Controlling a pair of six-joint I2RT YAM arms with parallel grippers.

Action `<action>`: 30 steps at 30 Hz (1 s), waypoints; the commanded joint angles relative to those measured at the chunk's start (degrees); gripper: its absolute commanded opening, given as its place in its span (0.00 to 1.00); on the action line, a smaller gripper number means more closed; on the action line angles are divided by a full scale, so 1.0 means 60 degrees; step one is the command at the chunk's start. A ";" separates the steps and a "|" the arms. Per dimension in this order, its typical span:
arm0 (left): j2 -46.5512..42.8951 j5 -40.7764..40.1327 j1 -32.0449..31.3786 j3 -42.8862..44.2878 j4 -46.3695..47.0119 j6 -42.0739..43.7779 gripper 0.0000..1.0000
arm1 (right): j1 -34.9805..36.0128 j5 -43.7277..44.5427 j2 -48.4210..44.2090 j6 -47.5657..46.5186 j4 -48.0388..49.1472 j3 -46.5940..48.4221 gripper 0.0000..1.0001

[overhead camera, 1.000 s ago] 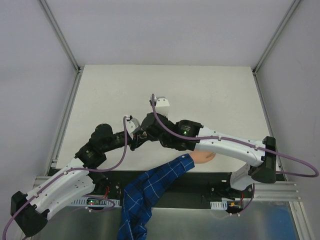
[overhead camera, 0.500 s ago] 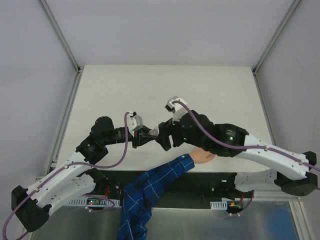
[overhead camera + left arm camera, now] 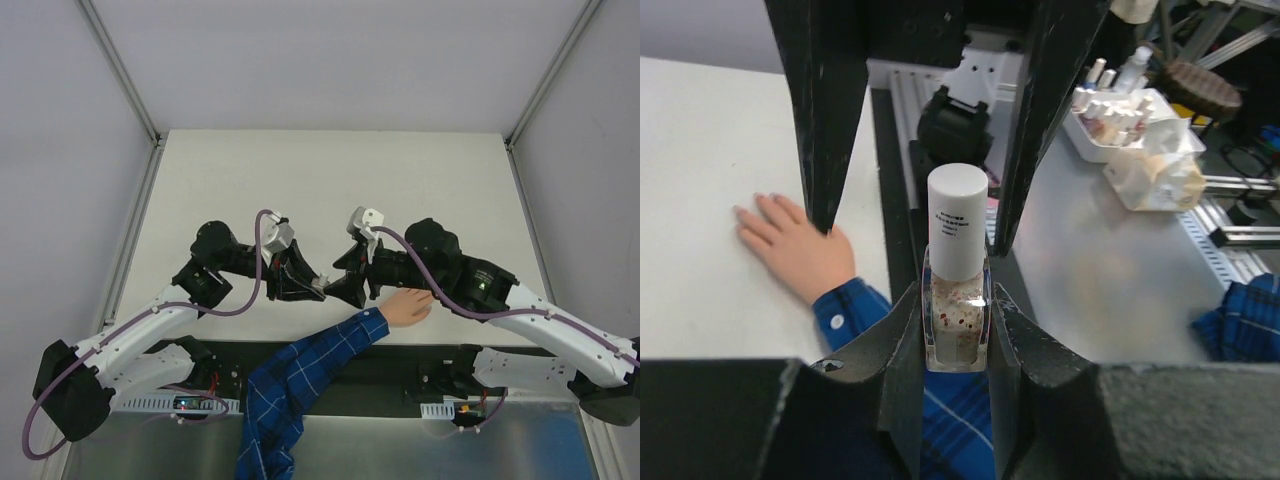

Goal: Paint the nails

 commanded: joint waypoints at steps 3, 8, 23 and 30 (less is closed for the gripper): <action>0.0389 0.1501 0.0108 -0.0040 0.2711 -0.1888 0.00 | -0.0229 -0.2206 0.0094 -0.0341 0.2357 -0.0251 0.59; 0.0302 0.1531 0.0108 -0.0099 0.2800 -0.1874 0.00 | -0.0346 -0.2733 0.0328 -0.0180 0.2709 -0.0134 0.52; 0.0082 0.1575 0.0181 -0.0201 0.3122 -0.1888 0.00 | -0.0801 -0.3569 0.0358 0.0597 0.3384 -0.0354 0.36; -0.0035 0.1371 0.0283 -0.0260 0.3181 -0.1889 0.00 | -0.0844 -0.3891 0.0490 0.0699 0.3398 -0.0310 0.26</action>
